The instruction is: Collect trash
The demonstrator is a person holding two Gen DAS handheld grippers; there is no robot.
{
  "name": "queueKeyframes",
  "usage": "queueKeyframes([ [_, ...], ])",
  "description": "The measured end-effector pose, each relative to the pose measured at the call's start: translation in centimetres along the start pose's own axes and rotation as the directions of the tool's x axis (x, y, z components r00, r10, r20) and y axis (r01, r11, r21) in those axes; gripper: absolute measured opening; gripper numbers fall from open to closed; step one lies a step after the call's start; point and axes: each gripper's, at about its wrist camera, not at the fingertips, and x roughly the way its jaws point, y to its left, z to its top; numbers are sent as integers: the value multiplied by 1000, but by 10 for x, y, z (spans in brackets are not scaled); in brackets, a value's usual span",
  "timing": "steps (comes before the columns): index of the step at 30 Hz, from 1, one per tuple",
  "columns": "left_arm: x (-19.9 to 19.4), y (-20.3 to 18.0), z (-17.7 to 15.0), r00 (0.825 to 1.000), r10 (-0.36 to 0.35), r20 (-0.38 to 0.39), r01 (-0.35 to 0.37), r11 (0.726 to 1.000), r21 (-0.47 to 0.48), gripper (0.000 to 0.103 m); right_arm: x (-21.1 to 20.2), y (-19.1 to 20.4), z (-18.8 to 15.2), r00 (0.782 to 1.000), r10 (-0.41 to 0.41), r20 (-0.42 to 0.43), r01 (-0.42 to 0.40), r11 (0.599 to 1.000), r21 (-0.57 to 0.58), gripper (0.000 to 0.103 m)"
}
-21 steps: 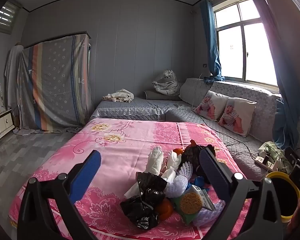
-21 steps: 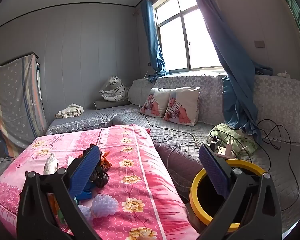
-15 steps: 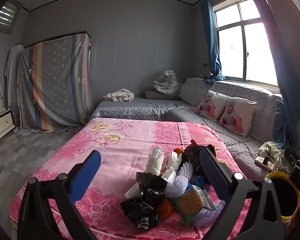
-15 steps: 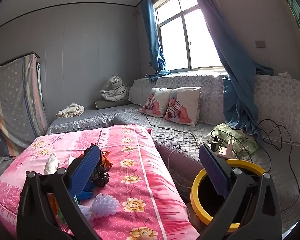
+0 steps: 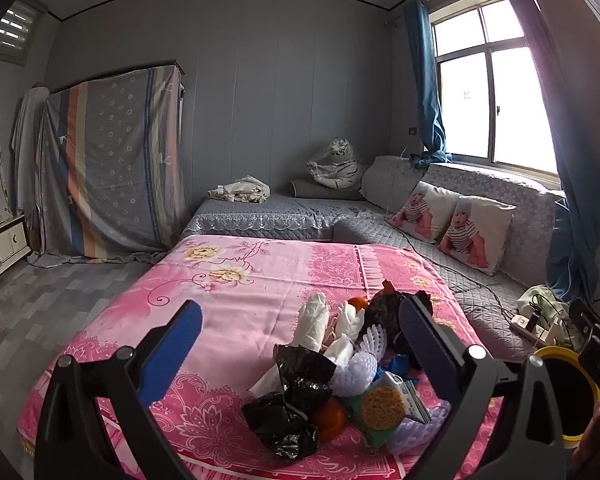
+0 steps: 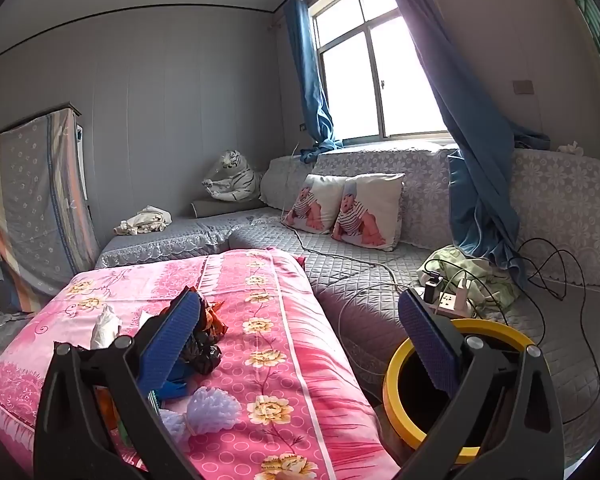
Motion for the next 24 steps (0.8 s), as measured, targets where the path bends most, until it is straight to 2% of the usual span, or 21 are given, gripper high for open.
queueKeyframes([
  [24, 1, -1, 1, 1000, -2, -11, 2, 1000, -8, 96, 2, 0, -5, 1000, 7, -4, -7, 1000, -1, 95],
])
